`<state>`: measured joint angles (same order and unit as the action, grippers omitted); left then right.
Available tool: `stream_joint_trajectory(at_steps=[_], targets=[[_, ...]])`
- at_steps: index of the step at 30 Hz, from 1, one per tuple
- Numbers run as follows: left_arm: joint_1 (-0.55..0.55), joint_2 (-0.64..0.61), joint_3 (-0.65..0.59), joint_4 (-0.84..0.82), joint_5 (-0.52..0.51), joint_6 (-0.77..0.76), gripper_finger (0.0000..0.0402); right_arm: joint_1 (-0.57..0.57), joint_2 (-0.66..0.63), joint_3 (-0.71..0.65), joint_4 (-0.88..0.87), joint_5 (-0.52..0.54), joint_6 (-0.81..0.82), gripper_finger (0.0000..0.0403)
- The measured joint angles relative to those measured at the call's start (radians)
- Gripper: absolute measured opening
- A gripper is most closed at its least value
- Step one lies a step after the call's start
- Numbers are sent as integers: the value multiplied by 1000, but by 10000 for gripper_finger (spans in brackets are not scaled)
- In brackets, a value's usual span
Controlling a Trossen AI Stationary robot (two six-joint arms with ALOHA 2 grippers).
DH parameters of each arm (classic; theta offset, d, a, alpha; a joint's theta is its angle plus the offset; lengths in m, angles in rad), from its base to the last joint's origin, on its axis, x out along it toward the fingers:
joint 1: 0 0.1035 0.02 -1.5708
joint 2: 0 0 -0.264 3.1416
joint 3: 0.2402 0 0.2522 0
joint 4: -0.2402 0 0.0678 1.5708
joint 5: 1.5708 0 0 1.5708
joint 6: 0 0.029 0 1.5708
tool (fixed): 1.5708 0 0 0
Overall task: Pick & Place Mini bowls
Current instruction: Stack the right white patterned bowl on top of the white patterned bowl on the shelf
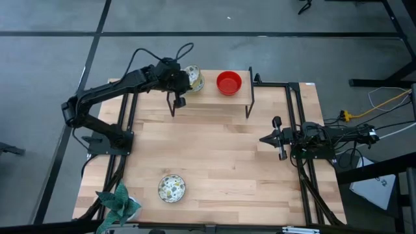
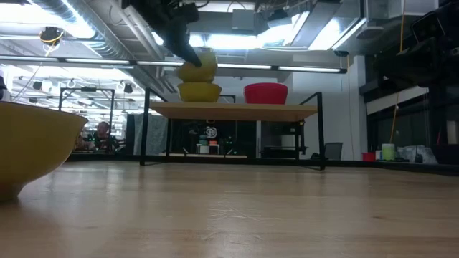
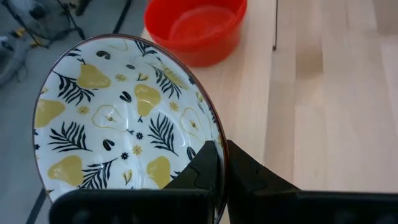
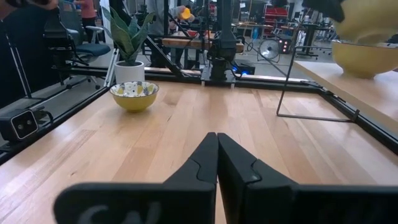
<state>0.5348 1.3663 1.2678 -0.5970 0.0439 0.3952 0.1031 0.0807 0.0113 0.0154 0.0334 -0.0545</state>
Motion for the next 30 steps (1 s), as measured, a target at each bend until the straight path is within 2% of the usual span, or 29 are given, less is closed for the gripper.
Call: stream_joint_trajectory(at_steps=[10,30], targets=[[4,45,0,-52,-11,12,4,0,0,0,0,0,-1,6],[4,45,0,-73,-25,19,12,0,0,0,0,0,-2,6]])
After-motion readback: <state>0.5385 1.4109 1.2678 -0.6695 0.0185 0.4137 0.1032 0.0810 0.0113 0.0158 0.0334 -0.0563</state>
